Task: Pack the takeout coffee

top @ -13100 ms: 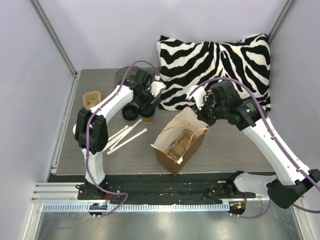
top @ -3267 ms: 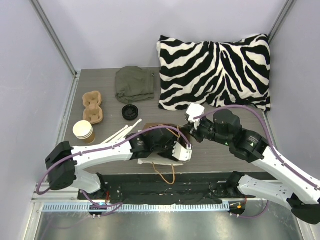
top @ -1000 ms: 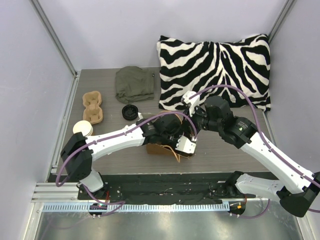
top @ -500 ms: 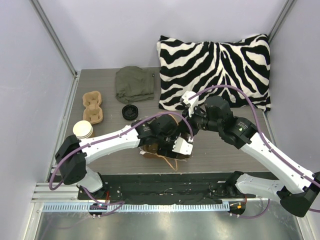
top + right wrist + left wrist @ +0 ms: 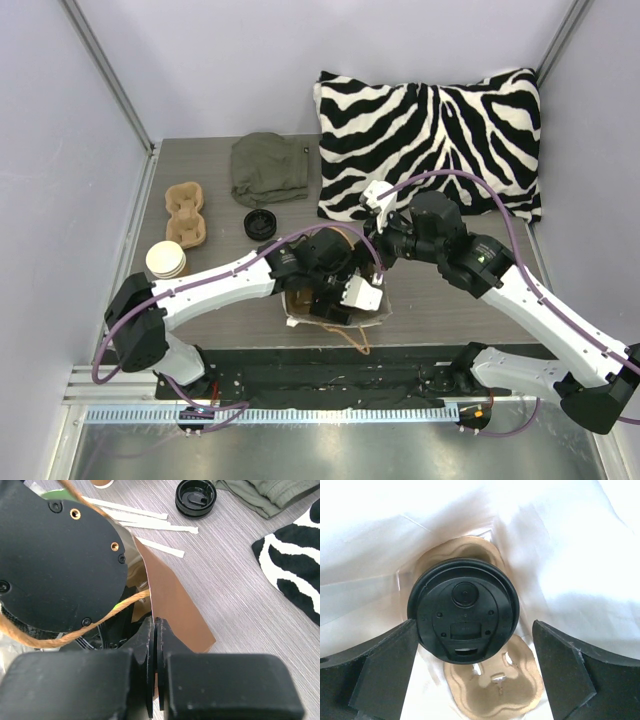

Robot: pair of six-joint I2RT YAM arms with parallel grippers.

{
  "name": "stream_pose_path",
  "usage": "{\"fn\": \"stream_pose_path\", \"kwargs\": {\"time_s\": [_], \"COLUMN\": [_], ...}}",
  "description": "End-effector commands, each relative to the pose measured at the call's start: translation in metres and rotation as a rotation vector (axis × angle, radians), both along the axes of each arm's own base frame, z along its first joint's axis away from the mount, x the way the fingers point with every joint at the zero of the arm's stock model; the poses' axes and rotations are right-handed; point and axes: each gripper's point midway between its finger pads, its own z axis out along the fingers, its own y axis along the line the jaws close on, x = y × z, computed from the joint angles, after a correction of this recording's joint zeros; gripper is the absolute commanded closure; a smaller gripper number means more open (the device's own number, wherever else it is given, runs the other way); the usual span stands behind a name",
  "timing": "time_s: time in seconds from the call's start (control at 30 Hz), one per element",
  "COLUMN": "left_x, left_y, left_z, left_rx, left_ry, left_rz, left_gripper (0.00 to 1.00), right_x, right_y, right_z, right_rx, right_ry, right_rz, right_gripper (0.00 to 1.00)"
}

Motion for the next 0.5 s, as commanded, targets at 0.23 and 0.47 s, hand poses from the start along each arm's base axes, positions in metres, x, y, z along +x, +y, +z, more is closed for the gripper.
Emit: {"fn": "stream_pose_path", "kwargs": {"time_s": [0.23,0.47], "left_x": [0.002,0.008], "left_y": [-0.001,-0.003], "left_z": [0.031,0.034], "left_rx": [-0.103,-0.115], "left_ry": [-0.008,-0.026], "left_rz": [0.032,0.048], "left_gripper": [0.0,0.0], "right_x": [0.0,-0.001], "right_y": [0.0,0.0], "right_z": [0.014,0.011], "right_rx": [0.017,0.013], "right_ry": [-0.051,-0.042], "right_rz": [0.007,0.012], "right_gripper": [0.99,0.99]}}
